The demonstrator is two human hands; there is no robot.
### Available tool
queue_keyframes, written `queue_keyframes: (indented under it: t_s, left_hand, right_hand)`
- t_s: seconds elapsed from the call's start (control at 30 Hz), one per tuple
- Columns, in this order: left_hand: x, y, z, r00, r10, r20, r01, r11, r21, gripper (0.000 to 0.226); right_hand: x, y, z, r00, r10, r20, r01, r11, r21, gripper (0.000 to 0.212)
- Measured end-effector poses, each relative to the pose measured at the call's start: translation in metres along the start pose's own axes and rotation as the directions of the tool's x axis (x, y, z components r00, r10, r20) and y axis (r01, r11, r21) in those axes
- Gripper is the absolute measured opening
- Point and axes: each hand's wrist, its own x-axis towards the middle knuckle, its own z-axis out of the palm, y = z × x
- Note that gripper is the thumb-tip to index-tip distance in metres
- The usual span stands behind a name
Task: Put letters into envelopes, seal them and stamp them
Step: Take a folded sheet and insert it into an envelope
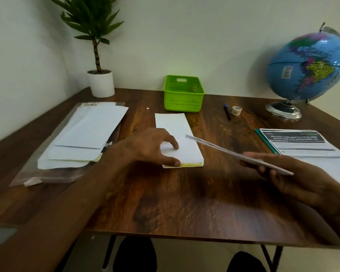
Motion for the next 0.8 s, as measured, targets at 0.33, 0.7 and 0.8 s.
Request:
queue_keyframes:
  t_s: [0.33, 0.7, 0.8]
  left_hand:
    - [-0.001, -0.005, 0.010, 0.982, 0.091, -0.163, -0.076, 0.992, 0.097, 0.055]
    - [0.002, 0.007, 0.019, 0.880, 0.194, -0.433, -0.117, 0.973, 0.197, 0.035]
    - [0.003, 0.016, 0.027, 0.859, 0.193, -0.474, -0.083, 0.967, 0.242, 0.039]
  right_hand:
    - [-0.004, 0.003, -0.007, 0.995, 0.067, -0.074, -0.085, 0.959, -0.270, 0.045]
    - [-0.002, 0.005, 0.015, 0.988, -0.053, -0.145, 0.010, 0.960, -0.279, 0.030]
    - [-0.006, 0.008, 0.021, 0.961, -0.170, -0.217, 0.079, 0.924, -0.374, 0.027]
